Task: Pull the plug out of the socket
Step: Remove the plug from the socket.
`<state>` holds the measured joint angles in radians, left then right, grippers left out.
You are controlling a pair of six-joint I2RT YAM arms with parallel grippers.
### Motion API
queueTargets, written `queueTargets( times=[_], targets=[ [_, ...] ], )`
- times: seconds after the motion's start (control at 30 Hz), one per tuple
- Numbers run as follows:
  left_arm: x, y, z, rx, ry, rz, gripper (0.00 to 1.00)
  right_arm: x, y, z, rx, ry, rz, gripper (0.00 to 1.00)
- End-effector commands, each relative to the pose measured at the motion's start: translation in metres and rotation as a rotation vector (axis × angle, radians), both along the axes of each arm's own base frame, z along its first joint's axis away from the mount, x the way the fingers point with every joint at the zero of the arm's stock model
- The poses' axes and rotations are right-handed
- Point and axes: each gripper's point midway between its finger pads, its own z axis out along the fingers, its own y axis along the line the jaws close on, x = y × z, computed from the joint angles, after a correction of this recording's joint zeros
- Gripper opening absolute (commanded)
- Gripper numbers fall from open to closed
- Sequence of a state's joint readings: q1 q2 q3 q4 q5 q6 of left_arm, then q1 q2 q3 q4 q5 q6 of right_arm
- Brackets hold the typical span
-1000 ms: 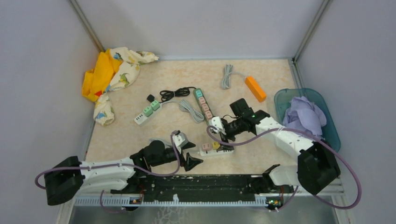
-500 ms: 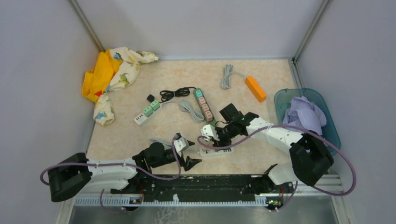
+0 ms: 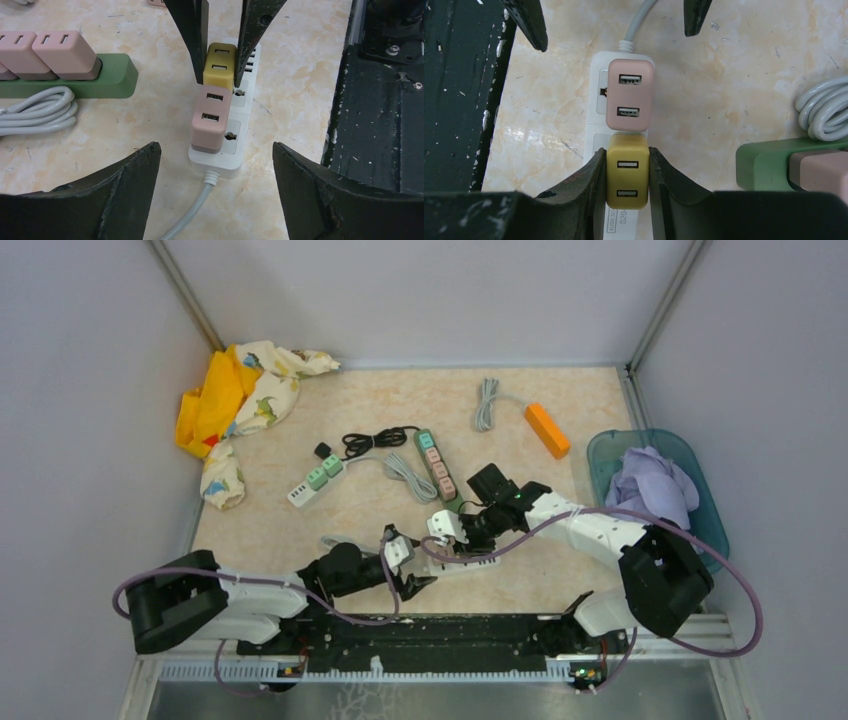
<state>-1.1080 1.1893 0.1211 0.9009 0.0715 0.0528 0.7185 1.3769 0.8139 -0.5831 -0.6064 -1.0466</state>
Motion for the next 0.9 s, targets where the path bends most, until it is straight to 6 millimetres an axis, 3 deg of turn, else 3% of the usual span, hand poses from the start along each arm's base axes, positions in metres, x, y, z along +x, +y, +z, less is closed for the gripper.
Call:
queueTargets(
  times=[0.0, 0.1, 0.23, 0.67, 0.87],
  targets=[
    [0.012, -0.019, 0.026, -0.058, -0.107, -0.015, 0.85, -0.002, 0.009, 0.01, 0.028, -0.018, 0.035, 0.07],
    [0.02, -0.025, 0.02, -0.038, -0.114, 0.001, 0.76, -0.003, 0.009, 0.01, 0.03, -0.014, 0.04, 0.06],
    [0.026, -0.032, 0.017, -0.022, -0.126, 0.008, 0.71, -0.004, 0.01, 0.01, 0.032, -0.012, 0.042, 0.06],
    [0.025, -0.044, -0.007, 0.019, -0.103, -0.029, 0.52, -0.005, 0.01, 0.01, 0.035, -0.005, 0.047, 0.05],
    [0.02, -0.045, -0.014, 0.037, -0.094, -0.068, 0.28, -0.006, 0.016, 0.014, 0.066, 0.014, 0.036, 0.0]
  ],
)
